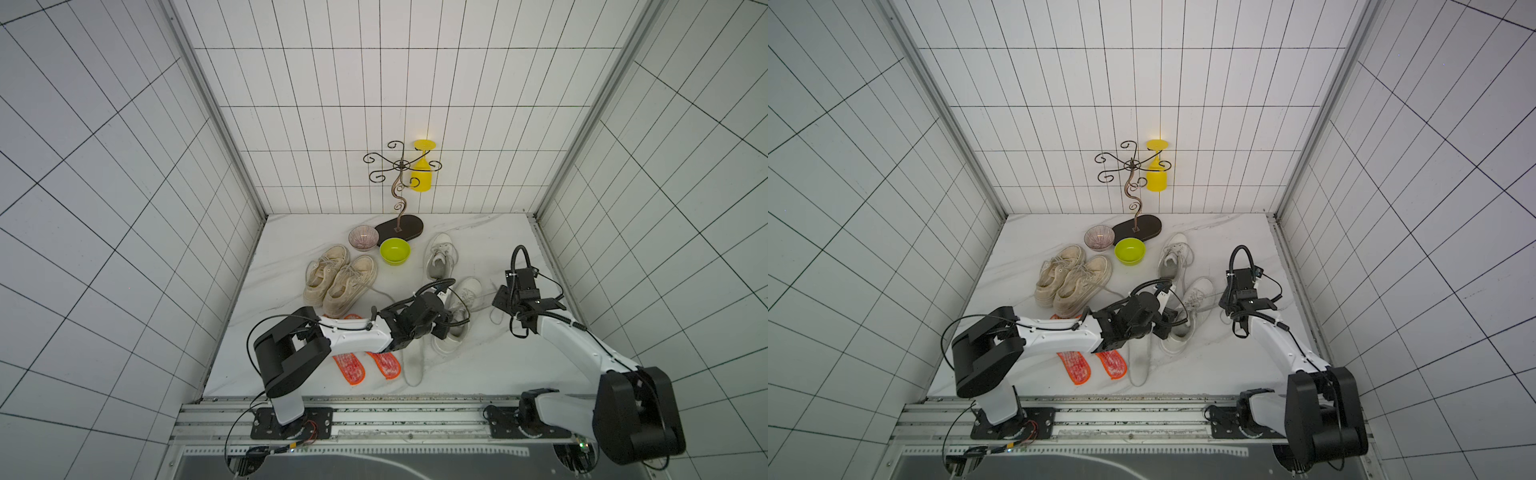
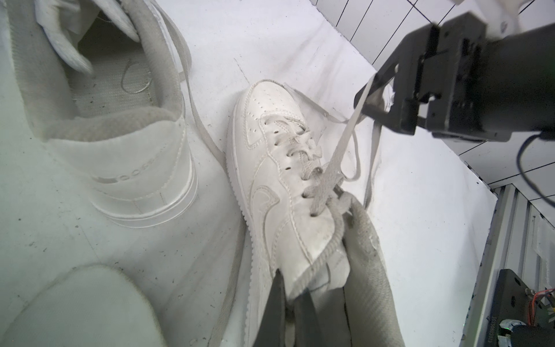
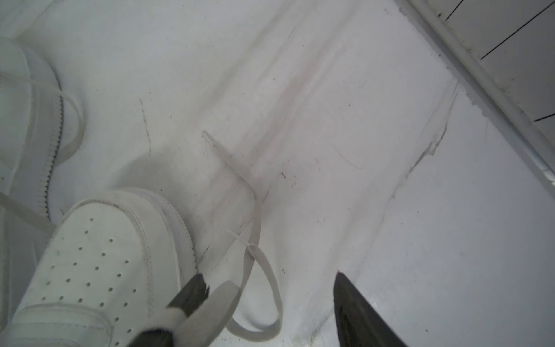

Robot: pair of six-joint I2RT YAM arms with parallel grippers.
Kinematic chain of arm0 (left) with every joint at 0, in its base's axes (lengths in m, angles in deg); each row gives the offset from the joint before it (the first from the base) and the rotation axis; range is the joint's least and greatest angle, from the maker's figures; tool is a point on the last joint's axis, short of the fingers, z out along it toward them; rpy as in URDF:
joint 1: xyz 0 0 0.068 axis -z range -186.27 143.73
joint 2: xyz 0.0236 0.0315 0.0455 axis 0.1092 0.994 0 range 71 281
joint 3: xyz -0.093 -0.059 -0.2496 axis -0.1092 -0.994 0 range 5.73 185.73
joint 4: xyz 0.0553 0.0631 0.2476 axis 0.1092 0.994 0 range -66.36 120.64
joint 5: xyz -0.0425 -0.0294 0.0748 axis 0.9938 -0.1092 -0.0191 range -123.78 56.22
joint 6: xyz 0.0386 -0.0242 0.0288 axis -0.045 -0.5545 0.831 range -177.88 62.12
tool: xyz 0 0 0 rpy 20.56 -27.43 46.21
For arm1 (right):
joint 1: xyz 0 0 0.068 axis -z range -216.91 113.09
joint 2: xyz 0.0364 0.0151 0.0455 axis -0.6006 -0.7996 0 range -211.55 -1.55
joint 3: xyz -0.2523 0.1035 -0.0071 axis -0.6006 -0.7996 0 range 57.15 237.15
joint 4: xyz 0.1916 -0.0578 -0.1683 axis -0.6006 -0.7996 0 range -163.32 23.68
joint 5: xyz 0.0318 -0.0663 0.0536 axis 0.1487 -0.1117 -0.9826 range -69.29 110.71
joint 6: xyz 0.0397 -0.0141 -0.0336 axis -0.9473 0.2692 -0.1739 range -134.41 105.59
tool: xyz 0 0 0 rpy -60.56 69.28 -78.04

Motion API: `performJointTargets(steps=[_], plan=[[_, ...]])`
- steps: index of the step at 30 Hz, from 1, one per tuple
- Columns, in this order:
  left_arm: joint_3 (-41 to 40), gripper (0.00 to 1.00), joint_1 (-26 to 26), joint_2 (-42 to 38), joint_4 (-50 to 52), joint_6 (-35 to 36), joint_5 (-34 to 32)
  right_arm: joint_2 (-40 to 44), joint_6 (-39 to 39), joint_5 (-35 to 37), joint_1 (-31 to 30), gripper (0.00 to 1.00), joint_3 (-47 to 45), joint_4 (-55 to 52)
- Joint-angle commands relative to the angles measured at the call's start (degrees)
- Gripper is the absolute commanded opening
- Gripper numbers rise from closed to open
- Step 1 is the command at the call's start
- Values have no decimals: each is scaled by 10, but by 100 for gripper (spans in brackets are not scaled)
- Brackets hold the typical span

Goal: Remove the insole from the shoe
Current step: Untie the shoelace on the shoe.

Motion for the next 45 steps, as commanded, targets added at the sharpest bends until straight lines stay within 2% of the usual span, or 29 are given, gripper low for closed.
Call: performJointTargets(steps=[1,4,9,12,21,28,31,37,41,45], plan=[[7,0,1,-29,-48,4,-2,27,-7,46,4,67,82,-2],[7,0,1,-30,-46,4,-4,31,1,71,25,68,96,-16],[6,0,1,-32,-46,5,-8,50,-8,5,132,69,110,-29],[6,0,1,-29,-46,4,-9,52,-8,14,172,70,151,-65],[-8,0,0,-39,-55,-7,-30,54,-52,8,206,72,167,-66],[-56,0,-1,-74,-87,-35,-92,48,-38,-13,204,73,159,-45],[-46,0,-1,-62,-87,-28,-68,56,-8,-42,178,73,155,-36],[-19,0,0,-33,-63,-54,-56,71,43,-131,24,69,128,-74],[-4,0,0,-25,-55,-74,-63,111,41,-198,-45,66,45,-75],[11,0,1,-9,-54,-99,-64,152,38,-224,-115,65,-19,-76]])
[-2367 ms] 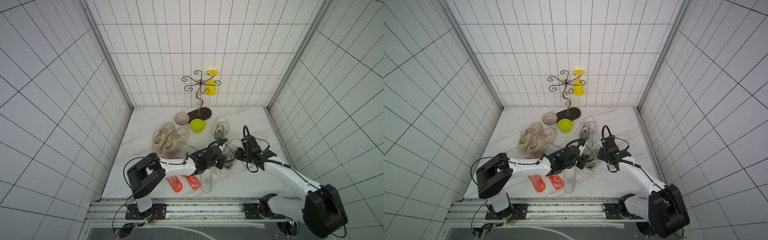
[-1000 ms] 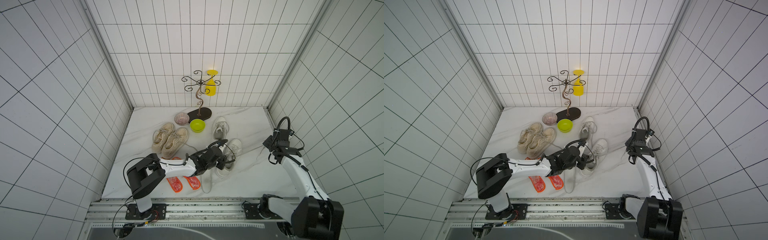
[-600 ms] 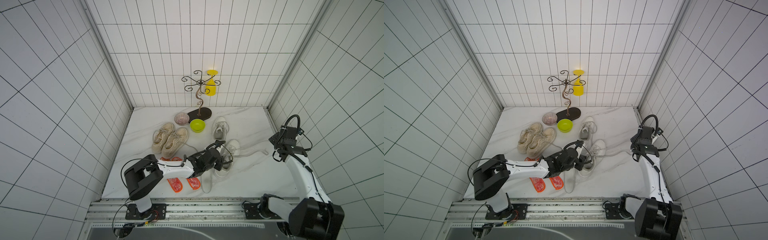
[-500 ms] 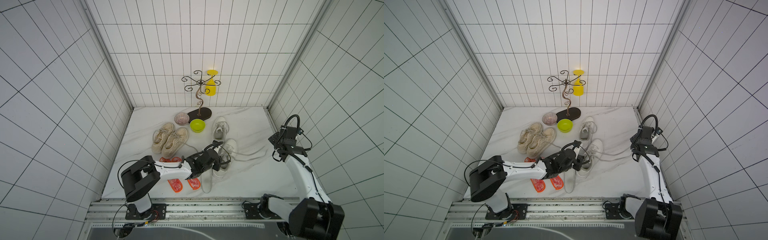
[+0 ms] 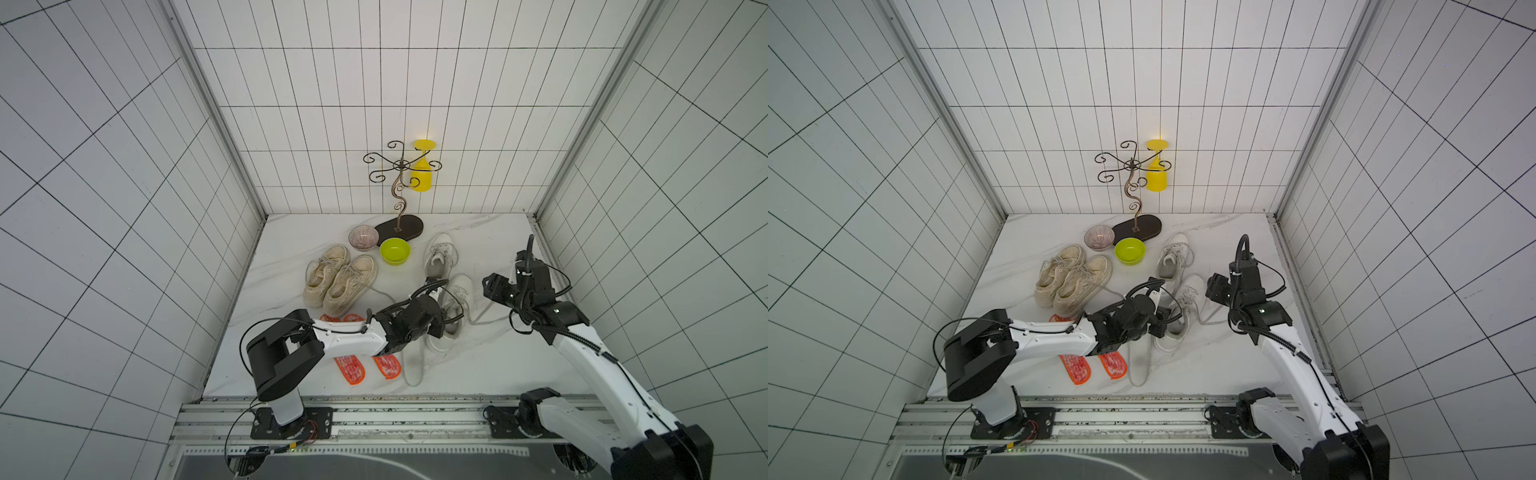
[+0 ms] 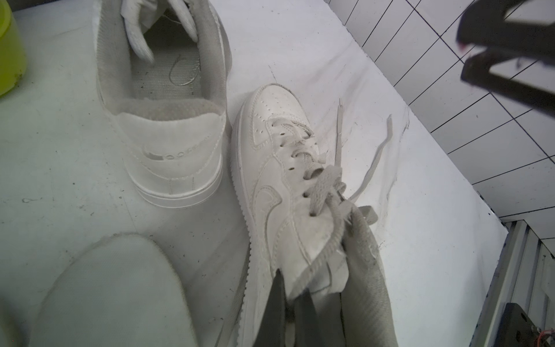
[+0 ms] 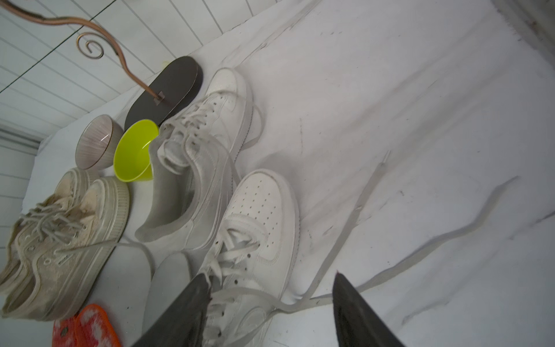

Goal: Remove the insole from the shoe
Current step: Untie the shoelace on the shoe, then remove the insole from the shoe.

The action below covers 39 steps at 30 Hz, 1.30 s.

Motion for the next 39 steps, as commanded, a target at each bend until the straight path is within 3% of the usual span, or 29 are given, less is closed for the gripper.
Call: performJointTargets(steps=[1,5,14,17,21,26,33,39], plan=[[38,0,0,16,-49,-35,-13,30,3,-47,-45,64,-69,-19],[63,0,4,40,-48,-43,-4,56,-5,-78,-78,64,-115,15],[88,0,19,51,-37,-39,-8,0,1,-12,-88,56,-137,57],[87,0,23,50,-30,-36,-10,-26,-3,31,-88,53,-133,56],[76,0,24,41,-23,-35,-25,-50,-43,144,-88,45,-133,17],[47,0,16,22,-4,-54,-70,-17,-95,218,-68,33,-151,-1],[-26,0,-13,-12,-20,-103,-88,10,-76,158,57,19,-172,27],[-12,0,-17,14,-38,-82,-28,-34,-16,80,56,12,-162,58]])
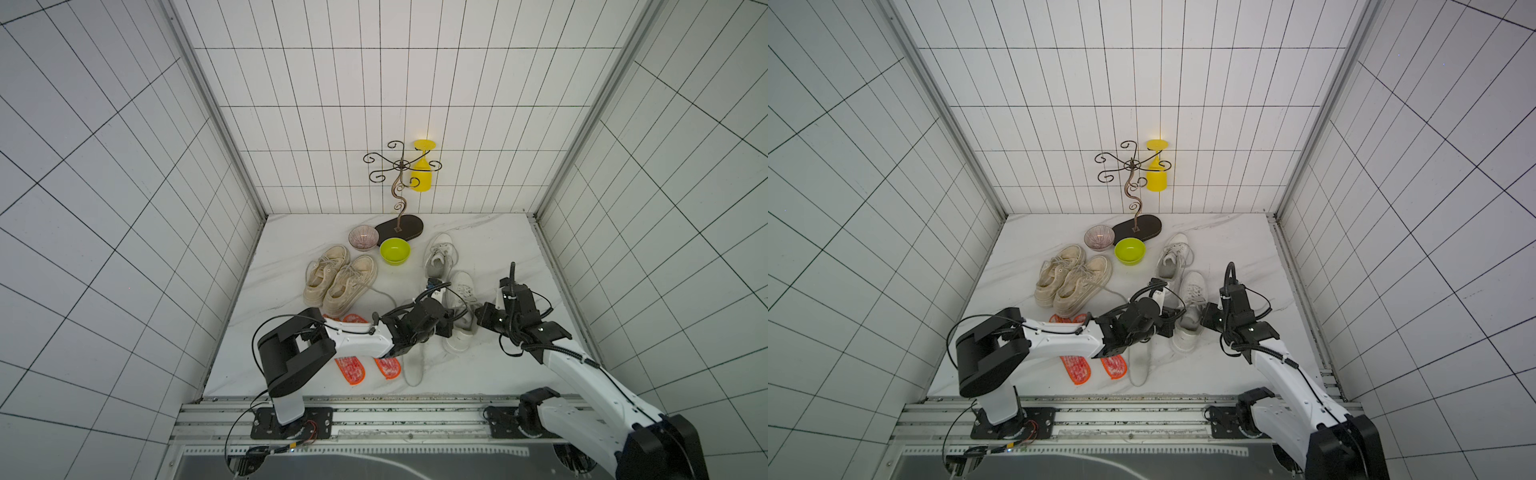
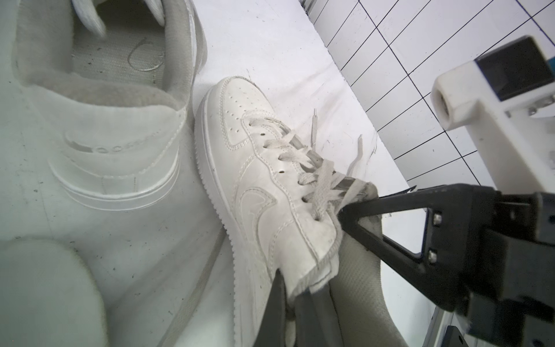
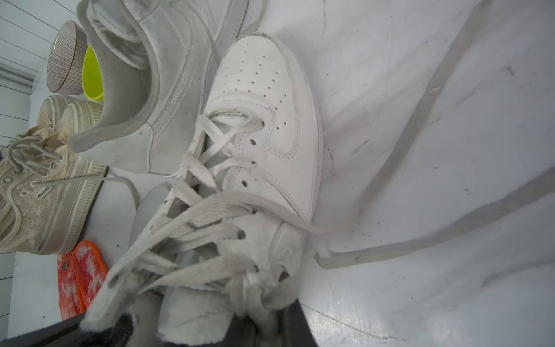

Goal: Remove the insole from the shoe

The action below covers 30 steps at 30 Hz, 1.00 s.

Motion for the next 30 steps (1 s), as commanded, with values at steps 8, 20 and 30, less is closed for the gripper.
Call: performJointTargets(steps=[8,20,30], plan=[[30,22,-20,24,21,64,51,-62,85,82,-28,11,5,9],[104,49,-32,55,104,121,18,-39,96,113,-72,11,35,-16],[102,14,-53,62,122,109,6,-46,86,158,-73,13,52,-50]])
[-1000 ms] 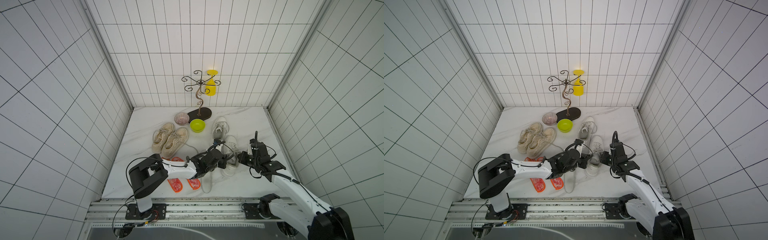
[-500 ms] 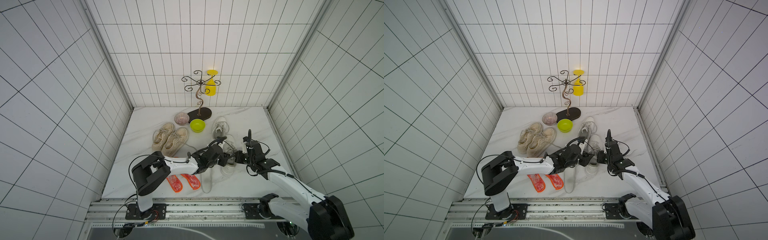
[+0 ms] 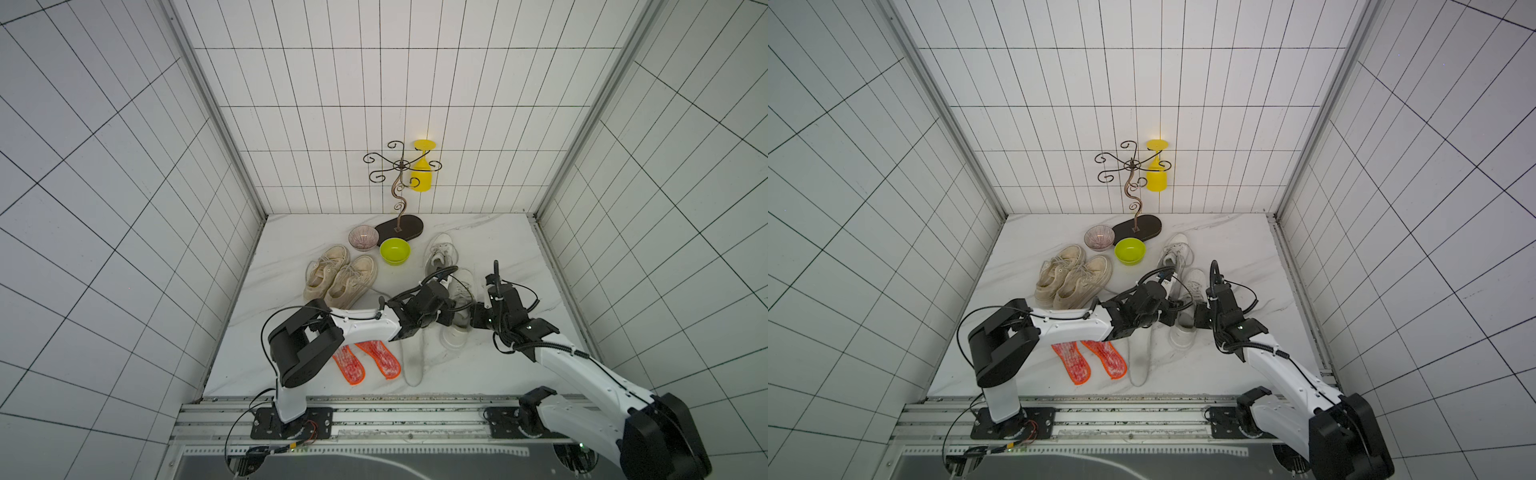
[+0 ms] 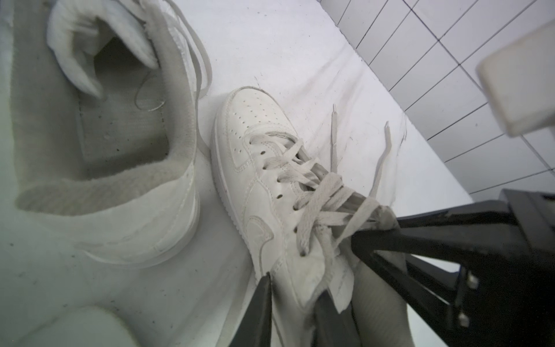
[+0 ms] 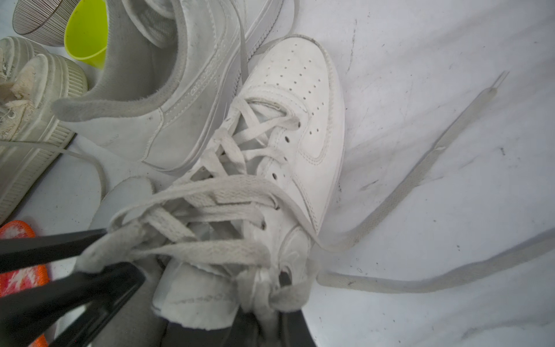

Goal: Remove the insole from the shoe

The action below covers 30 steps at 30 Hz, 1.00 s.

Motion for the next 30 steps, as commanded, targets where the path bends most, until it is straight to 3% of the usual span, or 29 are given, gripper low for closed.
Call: performJointTargets(steps=[1,4,7,16,23,30], plan=[[0,11,-14,10,16,-5,-18,-12,2,48,4,18,46,-87],[-1,8,-6,-1,3,-19,-9,0,9,-13,-4,45,50,-84],[3,7,2,-6,-7,-31,-9,8,3,-44,-27,58,64,-104],[12,3,8,-3,-18,-45,-3,18,-29,-23,-94,68,52,-117],[-12,2,12,-32,-40,-60,9,-41,-69,99,-93,72,38,-96],[-30,2,15,-38,-46,-63,18,3,-54,193,-90,68,69,-71]])
